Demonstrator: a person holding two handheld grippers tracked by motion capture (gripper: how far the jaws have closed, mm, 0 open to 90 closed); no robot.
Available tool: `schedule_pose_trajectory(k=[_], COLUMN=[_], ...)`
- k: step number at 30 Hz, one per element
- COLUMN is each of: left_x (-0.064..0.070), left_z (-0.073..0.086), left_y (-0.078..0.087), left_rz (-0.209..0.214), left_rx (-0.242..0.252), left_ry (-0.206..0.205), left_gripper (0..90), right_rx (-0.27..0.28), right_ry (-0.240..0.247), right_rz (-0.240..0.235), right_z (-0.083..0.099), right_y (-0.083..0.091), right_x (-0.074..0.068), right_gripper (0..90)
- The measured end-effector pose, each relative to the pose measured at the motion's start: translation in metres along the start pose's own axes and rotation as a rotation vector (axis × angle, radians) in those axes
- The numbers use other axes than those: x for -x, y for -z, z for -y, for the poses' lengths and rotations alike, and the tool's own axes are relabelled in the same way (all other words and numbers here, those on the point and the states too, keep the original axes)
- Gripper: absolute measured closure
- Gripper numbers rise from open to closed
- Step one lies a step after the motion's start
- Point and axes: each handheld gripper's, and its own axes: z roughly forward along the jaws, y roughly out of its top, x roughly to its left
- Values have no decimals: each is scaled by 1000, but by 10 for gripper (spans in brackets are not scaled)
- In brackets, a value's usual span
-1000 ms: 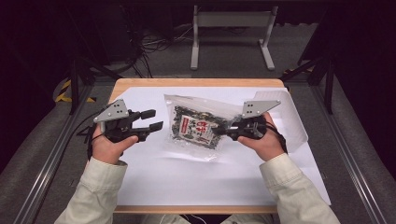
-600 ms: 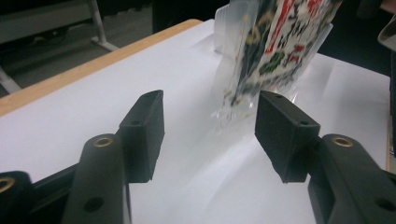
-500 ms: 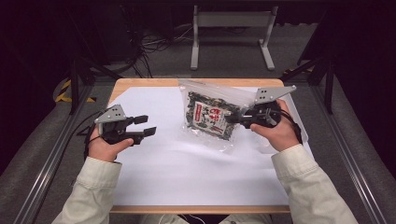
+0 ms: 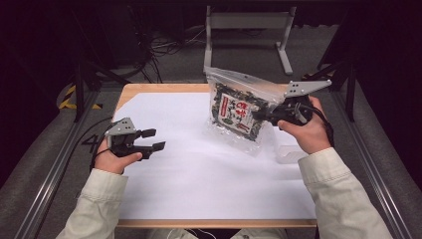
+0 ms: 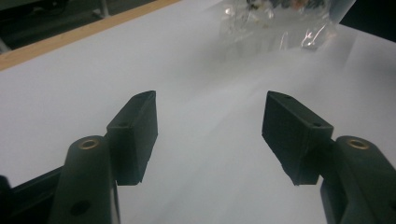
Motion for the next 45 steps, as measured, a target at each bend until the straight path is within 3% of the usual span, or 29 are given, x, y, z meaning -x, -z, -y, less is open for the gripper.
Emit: schedule_pose_trajectory(k=[8, 18, 24, 28, 36, 38, 45], left_x=[-7, -18, -22, -22, -23, -23, -26], left_z=[12, 22, 26, 27, 26, 25, 24], left_y=[-3, -9, -12, -13, -16, -17, -22], left_rz=[3, -33, -34, -21, -25, -33, -41], left_rx=[-9, -56, -77, -82, -88, -92, -99], left_ry=[33, 118, 115, 135, 110, 127, 117], left_gripper=[314, 131, 106, 110, 100, 93, 62], right_rx=[0, -24, -35, -34, -17, -16, -17], right_ry=[-29, -98, -129, -145, -156, -160, -175], right_rz=[60, 147, 185, 201, 244, 256, 296], right_z=[-5, -9, -9, -6, 1, 3, 9], right_y=[12, 25, 33, 39, 55, 60, 73], right_x=[12, 29, 38, 43, 48, 48, 52], right_gripper=[765, 765, 764, 764, 765, 764, 764])
